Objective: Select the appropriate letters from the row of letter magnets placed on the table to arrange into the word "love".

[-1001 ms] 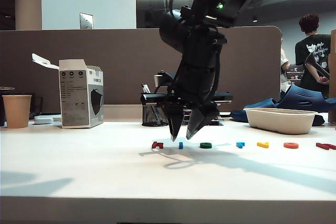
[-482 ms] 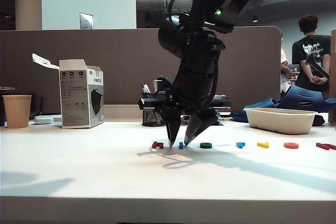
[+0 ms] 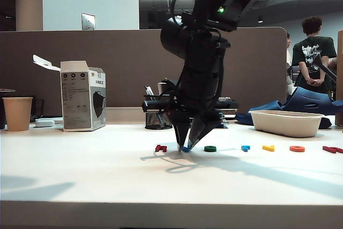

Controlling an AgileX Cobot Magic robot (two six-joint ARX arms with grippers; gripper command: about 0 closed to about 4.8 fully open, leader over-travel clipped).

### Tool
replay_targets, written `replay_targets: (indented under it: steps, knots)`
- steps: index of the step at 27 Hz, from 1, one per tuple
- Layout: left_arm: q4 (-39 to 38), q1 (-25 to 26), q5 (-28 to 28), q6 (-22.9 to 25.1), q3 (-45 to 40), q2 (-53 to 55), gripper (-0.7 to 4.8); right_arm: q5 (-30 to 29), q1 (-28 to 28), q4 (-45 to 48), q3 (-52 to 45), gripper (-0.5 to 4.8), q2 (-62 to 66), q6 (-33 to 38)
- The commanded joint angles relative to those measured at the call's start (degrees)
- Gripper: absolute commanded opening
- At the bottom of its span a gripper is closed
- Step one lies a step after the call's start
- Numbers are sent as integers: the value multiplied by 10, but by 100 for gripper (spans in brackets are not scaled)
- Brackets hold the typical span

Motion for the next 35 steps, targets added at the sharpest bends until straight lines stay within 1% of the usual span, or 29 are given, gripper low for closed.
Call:
replay_targets:
  steps: [1,4,10,19,27,29,31,32,35]
  knots:
    - [3,-1,-2,3,2,-1,-4,-2,5,-50,-8,17,9,0]
    - [3,-1,-2,3,2,-1,-4,-1,7,-49,-8,-3,9,0]
    - [3,-1,-2,3,2,-1,-4,-1,10,-57,-7,-3,9,0]
    - [3,-1,-2,3,2,-1,-4,-1,11,-129,-7,-3,0,23]
    - [3,-1,-2,3,2,-1,-4,-8,21,-196,-9,-3,-62,61]
    - [3,-1,-2,3,2,-1,-4,-14,21,-193,-21,-3,-85,73]
    - [3,-1,-2,3,2,-1,-4,-21,21,-172,-47,-3,-104,92]
    - [3,-1,-2,3,2,-1,-4,-39,20,-158,-67,-3,-112,103]
    - [3,-1,-2,3,2,-1,-4,-42,28,-116,-108,-3,-113,116]
